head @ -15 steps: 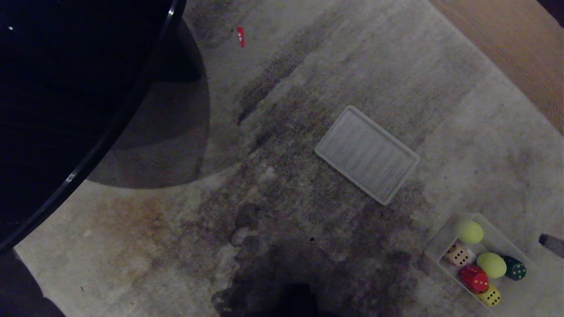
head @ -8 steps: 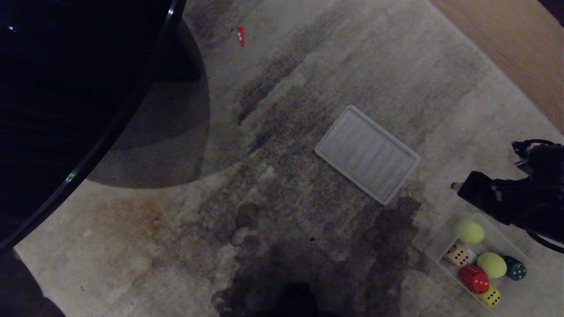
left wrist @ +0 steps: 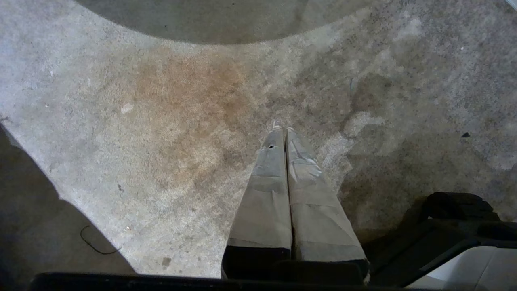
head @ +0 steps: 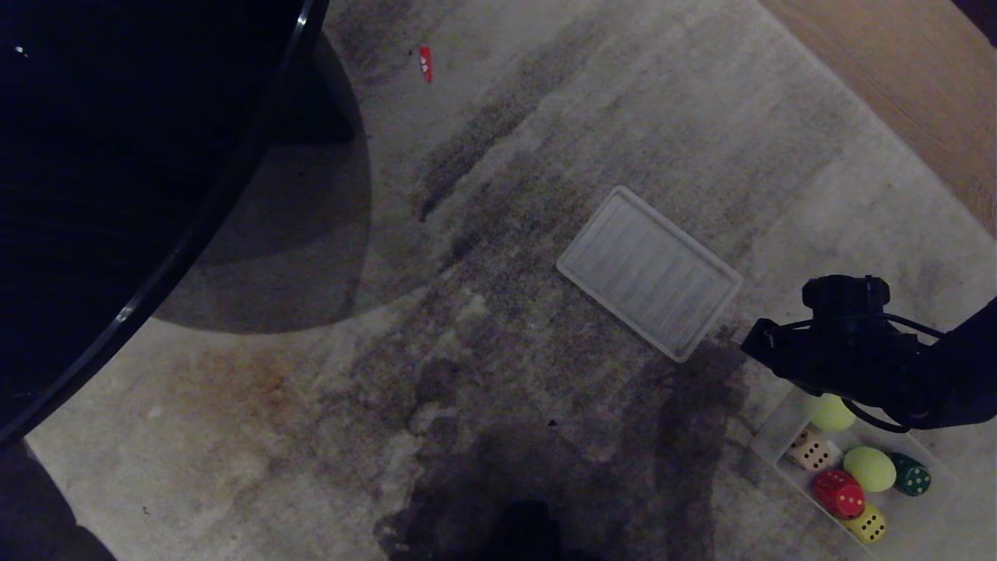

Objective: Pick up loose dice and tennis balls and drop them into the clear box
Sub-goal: Close the lid

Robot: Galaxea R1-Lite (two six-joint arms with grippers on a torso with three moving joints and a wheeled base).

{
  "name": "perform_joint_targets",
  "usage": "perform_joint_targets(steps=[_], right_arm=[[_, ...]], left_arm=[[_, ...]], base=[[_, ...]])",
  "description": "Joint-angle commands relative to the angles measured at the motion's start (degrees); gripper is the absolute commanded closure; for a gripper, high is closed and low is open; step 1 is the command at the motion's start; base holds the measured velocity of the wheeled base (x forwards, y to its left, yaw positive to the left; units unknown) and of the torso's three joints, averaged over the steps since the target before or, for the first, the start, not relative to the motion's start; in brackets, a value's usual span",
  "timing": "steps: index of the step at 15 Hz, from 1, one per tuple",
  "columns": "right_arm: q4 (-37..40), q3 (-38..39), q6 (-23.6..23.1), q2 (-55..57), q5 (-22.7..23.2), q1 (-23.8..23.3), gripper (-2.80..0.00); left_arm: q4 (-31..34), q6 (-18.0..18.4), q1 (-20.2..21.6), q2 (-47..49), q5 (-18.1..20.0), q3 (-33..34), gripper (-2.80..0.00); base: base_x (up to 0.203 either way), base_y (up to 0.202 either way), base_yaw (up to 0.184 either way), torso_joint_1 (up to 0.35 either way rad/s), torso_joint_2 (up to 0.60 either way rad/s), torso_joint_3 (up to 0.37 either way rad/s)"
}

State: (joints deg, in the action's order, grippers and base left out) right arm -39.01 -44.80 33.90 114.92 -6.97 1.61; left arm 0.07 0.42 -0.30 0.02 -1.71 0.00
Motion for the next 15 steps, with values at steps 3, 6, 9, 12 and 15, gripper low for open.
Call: perform_joint_targets(steps=[3,6,9,12,15], right_arm=[[-6.2,-1.54,2.94,5.03,-0.23,-0.49,-2.8],[-7.76,-3.89,3.87,7.8,-0.14,-0.22,-2.8],[-7.84,-6.2,4.5,9.36,0.01,-0.03,-2.8],[-7.67,-8.26,4.16,11.27,-0.06,0.56,-2.8],[-7.66,-9.43,4.07,11.92,0.02,0.93,-2.8]], left_arm=[[0.02,0.02,0.04,0.06,-0.05,0.09,0.0],[0.02,0.02,-0.05,0.06,-0.05,0.09,0.0],[0.02,0.02,-0.05,0.06,-0.05,0.09,0.0],[0.02,0.02,0.02,0.06,-0.05,0.09,0.0],[-0.02,0.02,0.03,0.06,-0.05,0.09,0.0]], base=[[0.0,0.0,0.0,0.0,0.0,0.0],[0.0,0.0,0.0,0.0,0.0,0.0],[0.0,0.0,0.0,0.0,0.0,0.0],[0.0,0.0,0.0,0.0,0.0,0.0],[0.0,0.0,0.0,0.0,0.0,0.0]])
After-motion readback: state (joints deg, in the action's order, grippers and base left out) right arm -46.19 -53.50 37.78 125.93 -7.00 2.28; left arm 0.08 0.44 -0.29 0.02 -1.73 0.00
